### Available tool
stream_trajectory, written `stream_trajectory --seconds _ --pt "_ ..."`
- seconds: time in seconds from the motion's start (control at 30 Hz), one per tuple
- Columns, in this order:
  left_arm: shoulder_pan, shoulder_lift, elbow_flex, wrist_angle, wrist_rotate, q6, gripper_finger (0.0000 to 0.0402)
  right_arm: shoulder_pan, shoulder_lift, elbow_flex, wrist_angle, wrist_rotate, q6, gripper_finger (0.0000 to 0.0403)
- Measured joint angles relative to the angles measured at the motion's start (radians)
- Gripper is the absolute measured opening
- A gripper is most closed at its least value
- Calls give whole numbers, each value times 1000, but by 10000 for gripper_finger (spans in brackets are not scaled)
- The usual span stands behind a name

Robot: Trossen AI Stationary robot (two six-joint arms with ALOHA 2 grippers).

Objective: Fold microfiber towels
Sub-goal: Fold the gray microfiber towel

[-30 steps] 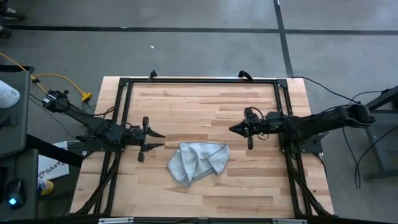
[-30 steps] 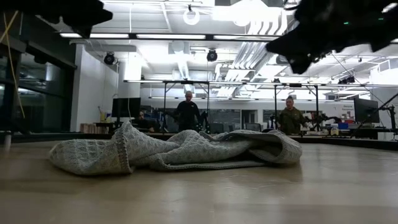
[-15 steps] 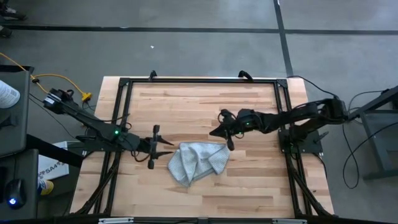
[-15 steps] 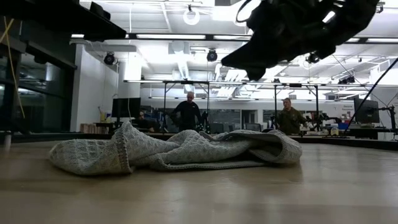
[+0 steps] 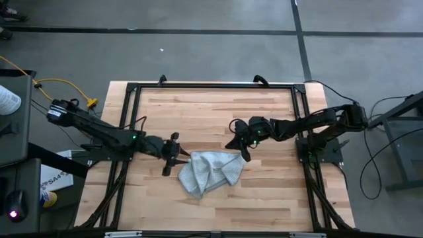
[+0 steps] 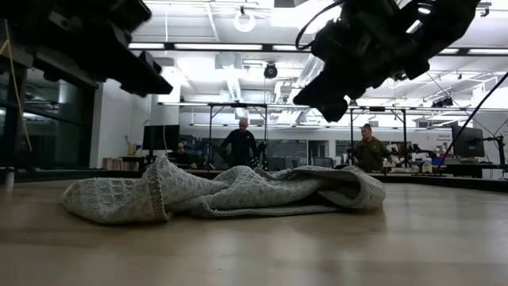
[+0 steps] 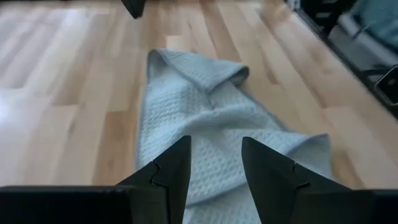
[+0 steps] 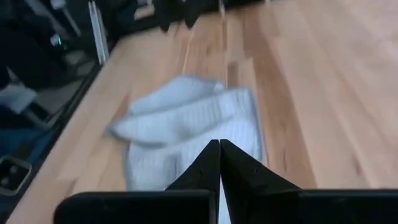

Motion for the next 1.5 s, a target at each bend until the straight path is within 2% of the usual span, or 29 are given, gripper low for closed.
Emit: stream_trajectory --seconds 0.13,0.3,0.43,0.73,0.93,1.1,1.23,1.5 --pt "63 29 0 60 130 -9 142 33 -8 102 -248 16 -84 2" --pt "113 29 0 49 216 -47 142 102 0 279 -581 136 -218 2" --pt "118 31 0 26 240 -76 142 142 18 371 -694 179 -254 2" --pt "118 34 -1 -28 238 -121 142 192 212 517 -868 140 -294 2" --pt "118 40 -1 -76 235 -127 142 229 302 597 -885 144 -344 2" --pt "118 40 -1 -74 235 -127 142 245 304 602 -854 224 -346 3" --pt "118 40 -1 -74 231 -127 142 261 303 600 -856 243 -346 6" --pt "118 40 -1 -86 231 -127 142 287 317 600 -827 255 -329 57"
